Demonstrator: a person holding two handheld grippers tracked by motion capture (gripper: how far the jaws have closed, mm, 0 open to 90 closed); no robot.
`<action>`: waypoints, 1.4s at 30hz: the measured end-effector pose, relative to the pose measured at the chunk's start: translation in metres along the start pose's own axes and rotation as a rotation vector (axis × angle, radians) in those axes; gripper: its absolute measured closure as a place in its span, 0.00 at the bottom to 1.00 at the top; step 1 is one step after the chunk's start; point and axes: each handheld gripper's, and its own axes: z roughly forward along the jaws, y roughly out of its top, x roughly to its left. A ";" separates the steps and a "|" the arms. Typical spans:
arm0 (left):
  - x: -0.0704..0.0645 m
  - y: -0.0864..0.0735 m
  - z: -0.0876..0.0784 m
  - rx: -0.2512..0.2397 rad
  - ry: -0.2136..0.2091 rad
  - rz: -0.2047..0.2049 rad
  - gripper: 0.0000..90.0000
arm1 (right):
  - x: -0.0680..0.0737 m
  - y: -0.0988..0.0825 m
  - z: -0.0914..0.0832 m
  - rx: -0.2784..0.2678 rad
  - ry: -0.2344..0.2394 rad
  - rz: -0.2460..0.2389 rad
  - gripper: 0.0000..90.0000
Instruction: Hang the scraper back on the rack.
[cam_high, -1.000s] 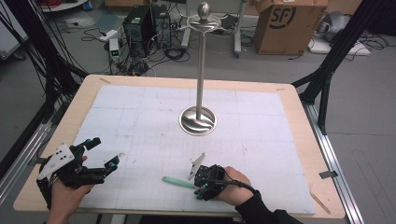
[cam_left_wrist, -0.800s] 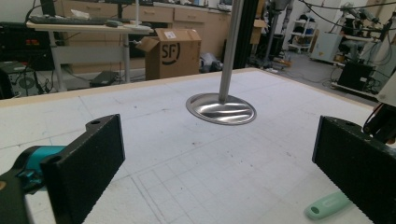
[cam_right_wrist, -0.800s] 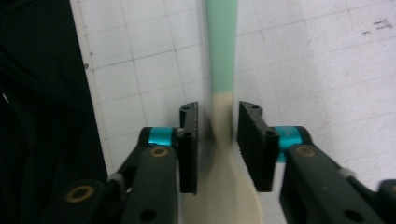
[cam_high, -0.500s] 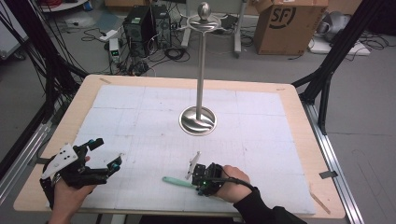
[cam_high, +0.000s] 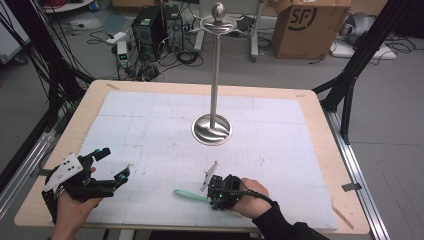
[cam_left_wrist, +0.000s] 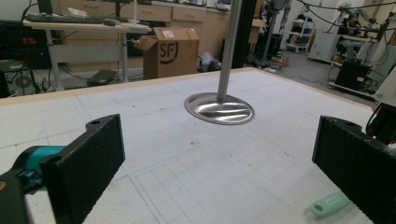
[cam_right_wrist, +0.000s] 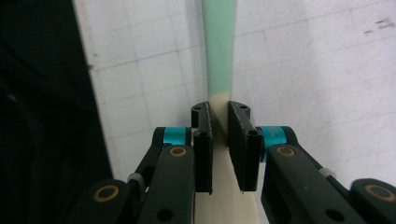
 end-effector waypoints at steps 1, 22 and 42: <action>0.000 0.000 0.000 0.000 -0.001 0.000 0.03 | -0.001 -0.004 -0.003 -0.027 0.008 0.003 0.89; -0.004 -0.003 0.005 0.021 -0.010 0.010 0.03 | -0.023 -0.059 -0.064 -0.497 -0.043 0.117 0.89; -0.010 -0.005 0.006 0.042 -0.016 0.028 0.03 | -0.066 -0.077 -0.087 -0.850 -0.110 0.272 0.89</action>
